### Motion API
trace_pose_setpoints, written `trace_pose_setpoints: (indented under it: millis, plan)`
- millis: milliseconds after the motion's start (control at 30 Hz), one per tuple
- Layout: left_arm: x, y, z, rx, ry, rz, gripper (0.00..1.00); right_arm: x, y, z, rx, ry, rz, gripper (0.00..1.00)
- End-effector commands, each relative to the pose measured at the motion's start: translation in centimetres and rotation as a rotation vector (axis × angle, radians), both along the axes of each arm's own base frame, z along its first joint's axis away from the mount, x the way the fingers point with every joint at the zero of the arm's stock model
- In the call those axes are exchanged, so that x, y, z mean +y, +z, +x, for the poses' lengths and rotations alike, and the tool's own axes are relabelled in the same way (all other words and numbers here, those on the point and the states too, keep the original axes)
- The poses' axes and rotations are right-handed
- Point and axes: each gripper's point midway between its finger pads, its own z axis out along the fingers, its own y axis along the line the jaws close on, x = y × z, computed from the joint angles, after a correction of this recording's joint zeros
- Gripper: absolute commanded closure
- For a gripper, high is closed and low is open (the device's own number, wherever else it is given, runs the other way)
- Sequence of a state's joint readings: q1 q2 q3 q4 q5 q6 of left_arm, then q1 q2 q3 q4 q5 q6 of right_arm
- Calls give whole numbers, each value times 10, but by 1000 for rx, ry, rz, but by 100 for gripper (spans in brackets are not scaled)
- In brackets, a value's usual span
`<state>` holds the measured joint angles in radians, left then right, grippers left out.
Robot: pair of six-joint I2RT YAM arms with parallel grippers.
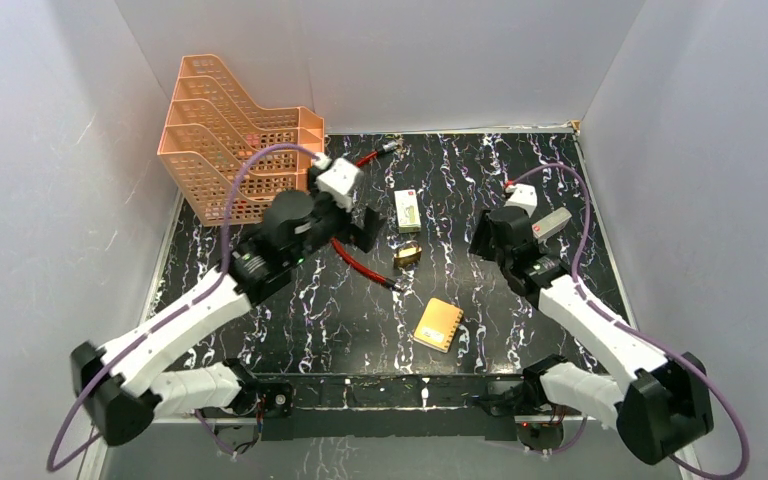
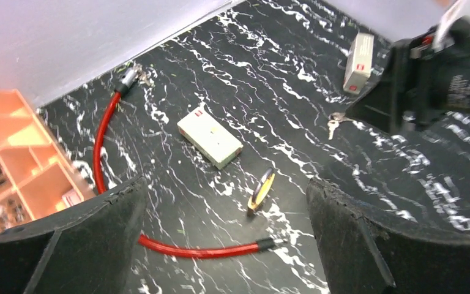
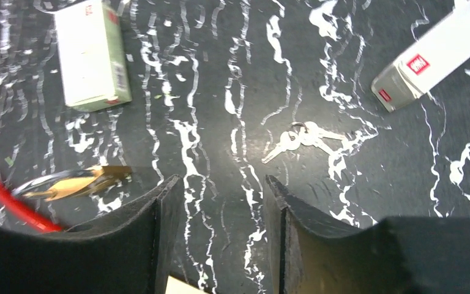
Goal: Unlock with the key
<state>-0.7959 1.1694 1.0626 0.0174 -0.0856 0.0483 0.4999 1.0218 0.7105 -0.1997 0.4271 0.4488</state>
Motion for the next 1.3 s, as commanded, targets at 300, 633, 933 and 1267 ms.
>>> trace_pose_setpoints:
  millis: [300,633,933,1267]
  plan:
    - [88,-41,-79,189,182,-240,2,-62,-68,61,175,-216,59,44]
    - [98,-79,-83,236,228,-231,2,-62,-89,93,218,-228,53,45]
    - [98,-84,-78,239,248,-204,2,-72,-111,78,328,-283,7,51]
    - [95,-87,-79,246,232,-195,2,-66,-125,69,394,-262,-4,52]
